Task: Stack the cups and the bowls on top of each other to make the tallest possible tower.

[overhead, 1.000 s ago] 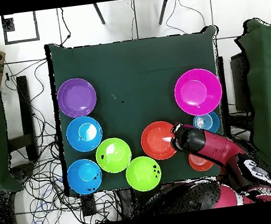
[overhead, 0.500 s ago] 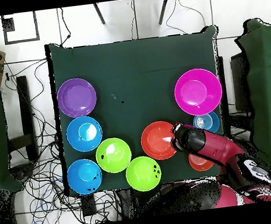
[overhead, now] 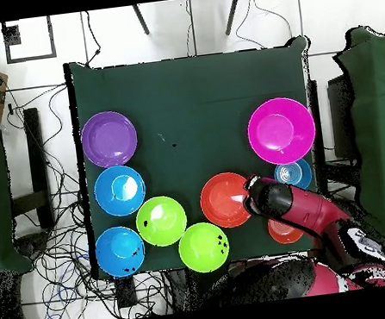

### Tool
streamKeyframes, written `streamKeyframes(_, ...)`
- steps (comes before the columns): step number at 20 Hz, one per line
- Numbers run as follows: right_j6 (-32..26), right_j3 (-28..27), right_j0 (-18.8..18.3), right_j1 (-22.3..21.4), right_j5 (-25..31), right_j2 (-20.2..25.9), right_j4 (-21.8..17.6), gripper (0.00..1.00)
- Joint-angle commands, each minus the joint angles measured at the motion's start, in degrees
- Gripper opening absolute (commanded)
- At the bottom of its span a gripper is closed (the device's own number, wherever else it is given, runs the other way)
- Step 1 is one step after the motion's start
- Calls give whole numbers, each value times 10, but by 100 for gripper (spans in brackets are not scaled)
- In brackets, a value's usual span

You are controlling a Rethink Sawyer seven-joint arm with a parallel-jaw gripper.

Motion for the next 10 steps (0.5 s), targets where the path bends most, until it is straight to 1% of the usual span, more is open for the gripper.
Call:
streamKeyframes(1, 42, -39, 1, 11, -16, 59, -1, 100)
streamKeyframes(10, 43, -35, 0, 10, -21, 60, -2, 100)
